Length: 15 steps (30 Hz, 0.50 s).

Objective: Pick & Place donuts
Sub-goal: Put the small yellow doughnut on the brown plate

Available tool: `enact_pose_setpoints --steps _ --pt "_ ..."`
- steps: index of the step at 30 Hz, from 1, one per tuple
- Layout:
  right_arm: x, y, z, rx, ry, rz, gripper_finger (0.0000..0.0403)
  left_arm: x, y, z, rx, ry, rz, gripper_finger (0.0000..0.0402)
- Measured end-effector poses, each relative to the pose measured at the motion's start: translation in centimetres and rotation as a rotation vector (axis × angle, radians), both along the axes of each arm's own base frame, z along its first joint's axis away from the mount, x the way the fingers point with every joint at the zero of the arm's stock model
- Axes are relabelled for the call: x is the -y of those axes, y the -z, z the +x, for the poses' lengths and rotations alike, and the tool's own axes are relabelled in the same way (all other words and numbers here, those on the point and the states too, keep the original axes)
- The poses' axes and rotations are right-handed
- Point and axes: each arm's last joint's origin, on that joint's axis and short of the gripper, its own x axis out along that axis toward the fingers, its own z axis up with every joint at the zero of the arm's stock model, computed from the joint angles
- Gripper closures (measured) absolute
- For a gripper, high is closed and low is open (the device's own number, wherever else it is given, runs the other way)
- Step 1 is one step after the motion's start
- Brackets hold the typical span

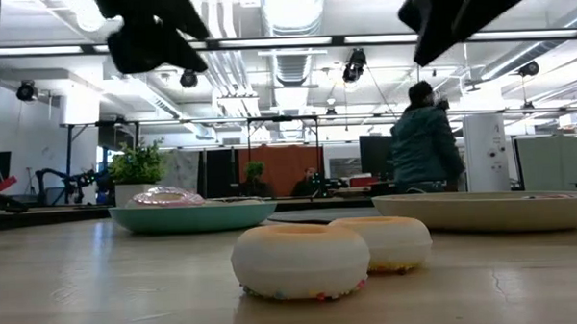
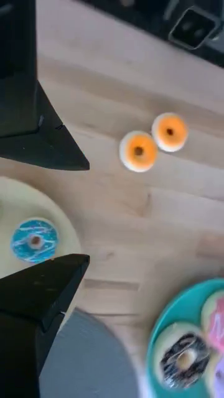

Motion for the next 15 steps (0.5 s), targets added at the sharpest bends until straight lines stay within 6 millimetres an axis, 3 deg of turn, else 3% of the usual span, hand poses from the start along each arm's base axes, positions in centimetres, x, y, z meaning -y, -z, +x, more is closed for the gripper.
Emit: enact_pose_setpoints --steps 3,8,12,15 --pt "-0.6 1.6 0.7 0.009 -0.084 -0.051 0.0179 3.1 1.9 0.5 0.004 -0.011 -0.003 0.0241" --pt "-2.0 4.0 2.3 -0.025 -0.218 0.0 0.0179 6.2 4.2 1.4 -0.06 -0.041 -0.061 0.0243" --pt "-3.8 5.4 3.5 -0.052 -0.295 -0.049 0.0179 7.3 5.1 2.1 -0.086 -0.033 -0.05 0.0243" --pt "-6.2 6.2 4.4 -0.025 -0.415 -0.135 0.0179 7.3 5.6 2.2 -0.101 -0.028 -0.029 0.0243"
